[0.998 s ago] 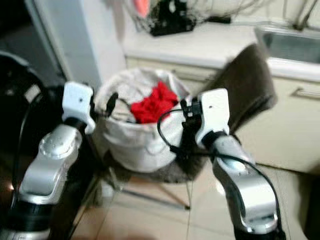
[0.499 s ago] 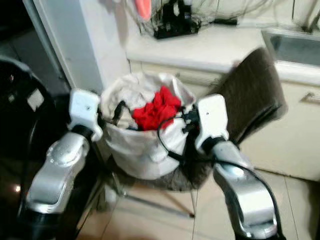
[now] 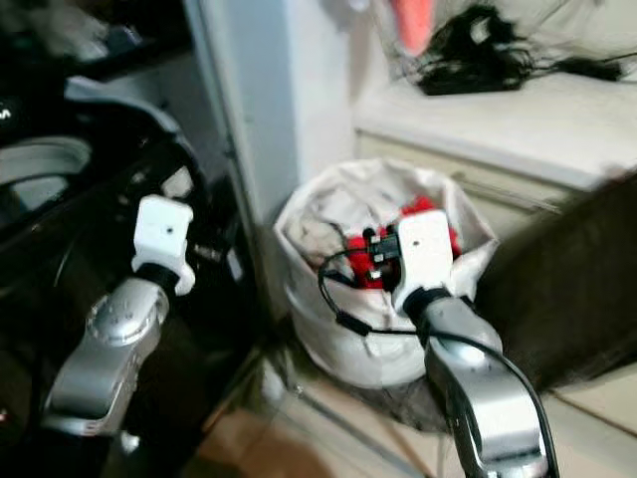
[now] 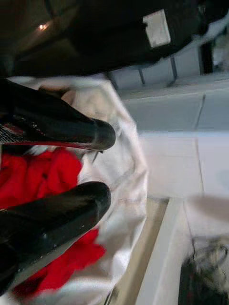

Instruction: Clothes washing

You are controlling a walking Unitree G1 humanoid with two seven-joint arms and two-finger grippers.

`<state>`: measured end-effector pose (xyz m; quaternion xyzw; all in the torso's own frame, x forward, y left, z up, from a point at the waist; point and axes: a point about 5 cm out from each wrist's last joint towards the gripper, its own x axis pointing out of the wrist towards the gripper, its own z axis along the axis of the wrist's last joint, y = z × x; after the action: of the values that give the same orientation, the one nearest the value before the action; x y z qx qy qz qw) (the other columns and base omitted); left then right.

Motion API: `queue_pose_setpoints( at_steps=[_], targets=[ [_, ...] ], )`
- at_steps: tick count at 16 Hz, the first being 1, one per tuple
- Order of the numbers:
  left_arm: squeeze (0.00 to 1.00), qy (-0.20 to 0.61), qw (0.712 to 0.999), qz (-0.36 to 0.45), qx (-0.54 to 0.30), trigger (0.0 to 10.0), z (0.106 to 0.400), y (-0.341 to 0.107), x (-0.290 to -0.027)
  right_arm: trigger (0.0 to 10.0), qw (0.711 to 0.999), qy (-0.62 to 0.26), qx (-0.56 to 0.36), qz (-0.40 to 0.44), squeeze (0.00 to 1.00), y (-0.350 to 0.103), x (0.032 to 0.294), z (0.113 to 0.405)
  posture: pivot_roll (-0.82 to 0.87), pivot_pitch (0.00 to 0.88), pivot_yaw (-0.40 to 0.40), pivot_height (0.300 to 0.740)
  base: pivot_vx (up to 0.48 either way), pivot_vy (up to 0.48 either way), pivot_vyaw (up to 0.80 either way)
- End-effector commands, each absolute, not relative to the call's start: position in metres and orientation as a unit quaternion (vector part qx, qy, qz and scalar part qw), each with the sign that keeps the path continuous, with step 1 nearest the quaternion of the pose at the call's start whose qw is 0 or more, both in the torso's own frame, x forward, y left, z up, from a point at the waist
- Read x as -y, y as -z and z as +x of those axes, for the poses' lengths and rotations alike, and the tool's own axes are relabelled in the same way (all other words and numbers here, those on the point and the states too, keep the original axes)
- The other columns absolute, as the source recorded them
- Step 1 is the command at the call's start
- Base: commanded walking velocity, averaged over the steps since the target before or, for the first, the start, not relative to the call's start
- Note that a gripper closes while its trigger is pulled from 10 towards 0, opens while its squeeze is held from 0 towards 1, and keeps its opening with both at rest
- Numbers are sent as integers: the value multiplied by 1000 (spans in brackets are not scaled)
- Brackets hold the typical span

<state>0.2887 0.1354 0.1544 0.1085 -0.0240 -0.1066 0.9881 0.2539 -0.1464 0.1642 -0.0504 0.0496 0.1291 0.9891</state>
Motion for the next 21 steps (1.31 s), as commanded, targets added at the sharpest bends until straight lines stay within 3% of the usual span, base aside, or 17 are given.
queue_pose_setpoints(
  at_steps=[1, 7, 9, 13, 16, 17, 18, 21],
  targets=[
    [0, 92, 988, 120, 30, 10000, 289, -158, -145, 10000, 988, -143, -36, -47, 0, -168, 141, 254, -12, 0, 46, 740, 334, 0, 800],
    [0, 106, 989, 104, 29, 10000, 288, -157, -141, 10000, 992, -113, -35, -43, 0, -167, 146, 256, -17, 0, 56, 740, 274, 0, 133],
    [0, 137, 987, 70, 35, 10000, 287, -158, -131, 10000, 995, -46, -40, -79, 0, -170, 162, 263, -23, 0, 58, 740, 0, 0, 0],
    [0, 128, 990, 54, 26, 10000, 293, -156, -127, 10000, 996, 31, -31, -75, 0, -182, 187, 268, -43, 0, 51, 740, 0, 0, 0],
    [0, 116, 992, 49, 31, 10000, 303, -161, -129, 10000, 993, 43, -97, -54, 0, -168, 200, 276, -51, 0, 44, 740, 0, 0, 0],
    [0, 117, 991, 50, 32, 10000, 304, -162, -129, 10000, 992, 32, -112, -45, 82, -165, 201, 280, -53, 0, 45, 740, 0, 0, 0],
    [0, 130, 990, 53, 34, 10000, 305, -163, -127, 10000, 992, 23, -117, -33, 1000, -165, 205, 289, -57, 0, 47, 740, 0, 0, 0],
    [0, 189, 981, 39, 31, 10000, 302, -161, -118, 10000, 985, -18, -161, -66, 1000, -158, 215, 306, -55, 0, 42, 740, 0, 0, 0]
  ],
)
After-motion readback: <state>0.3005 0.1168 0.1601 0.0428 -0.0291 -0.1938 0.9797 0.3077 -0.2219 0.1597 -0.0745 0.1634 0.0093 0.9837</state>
